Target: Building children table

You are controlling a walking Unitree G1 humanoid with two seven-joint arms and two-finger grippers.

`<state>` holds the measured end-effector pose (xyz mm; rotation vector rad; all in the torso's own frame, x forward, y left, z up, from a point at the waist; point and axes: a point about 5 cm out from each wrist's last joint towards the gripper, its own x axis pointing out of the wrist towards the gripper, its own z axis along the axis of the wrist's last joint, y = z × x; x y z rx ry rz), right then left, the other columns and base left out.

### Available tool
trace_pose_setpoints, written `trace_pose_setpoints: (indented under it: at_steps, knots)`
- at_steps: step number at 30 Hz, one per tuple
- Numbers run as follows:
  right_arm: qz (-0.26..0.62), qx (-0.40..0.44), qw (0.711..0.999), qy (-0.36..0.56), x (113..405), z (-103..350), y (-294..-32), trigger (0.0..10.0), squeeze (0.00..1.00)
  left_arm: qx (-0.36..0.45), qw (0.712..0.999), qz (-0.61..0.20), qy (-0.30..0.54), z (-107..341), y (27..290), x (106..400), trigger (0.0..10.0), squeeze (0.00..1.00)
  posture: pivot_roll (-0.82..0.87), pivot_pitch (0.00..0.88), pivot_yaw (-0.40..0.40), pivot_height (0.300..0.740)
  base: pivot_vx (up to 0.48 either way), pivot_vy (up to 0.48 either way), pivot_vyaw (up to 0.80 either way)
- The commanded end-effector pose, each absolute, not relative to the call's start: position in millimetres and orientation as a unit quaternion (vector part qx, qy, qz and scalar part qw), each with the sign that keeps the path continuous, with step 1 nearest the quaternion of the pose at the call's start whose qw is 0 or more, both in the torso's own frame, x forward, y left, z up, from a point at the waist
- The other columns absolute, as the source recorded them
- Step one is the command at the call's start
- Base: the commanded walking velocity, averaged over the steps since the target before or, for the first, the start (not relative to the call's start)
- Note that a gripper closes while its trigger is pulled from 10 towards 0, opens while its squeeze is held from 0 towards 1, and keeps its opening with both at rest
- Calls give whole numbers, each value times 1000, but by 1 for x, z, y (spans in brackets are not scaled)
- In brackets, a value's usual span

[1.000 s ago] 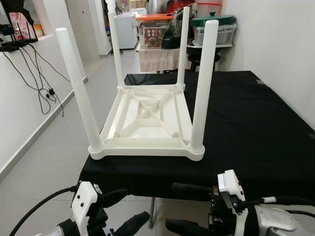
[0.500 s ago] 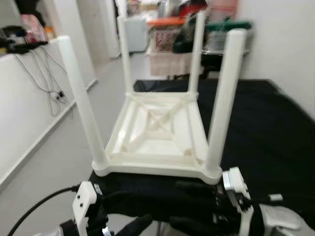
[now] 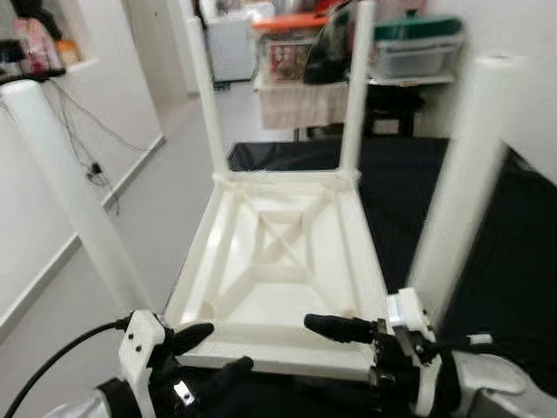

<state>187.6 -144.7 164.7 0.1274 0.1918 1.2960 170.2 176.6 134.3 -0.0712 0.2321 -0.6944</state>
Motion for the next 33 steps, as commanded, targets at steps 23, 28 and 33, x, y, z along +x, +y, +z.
trace_pose_setpoints:
  at_steps: [23, 28, 33]
  knots:
    - [618, 55, 775, 120, 184, 156, -147, 10000, 0, -55, 957, -245, 142, 123, 181, 144, 10000, 0, 48, 0, 12, 740, 0, 0, 0]
    - [618, 52, 775, 122, 185, 156, -147, 10000, 0, -18, 977, -180, 111, 124, 198, 157, 10000, 0, 45, 0, 9, 740, 0, 0, 0]
    - [616, 49, 777, 122, 186, 155, -148, 10000, 0, 13, 989, -127, 78, 128, 213, 172, 10000, 0, 39, 0, 9, 740, 0, 0, 0]
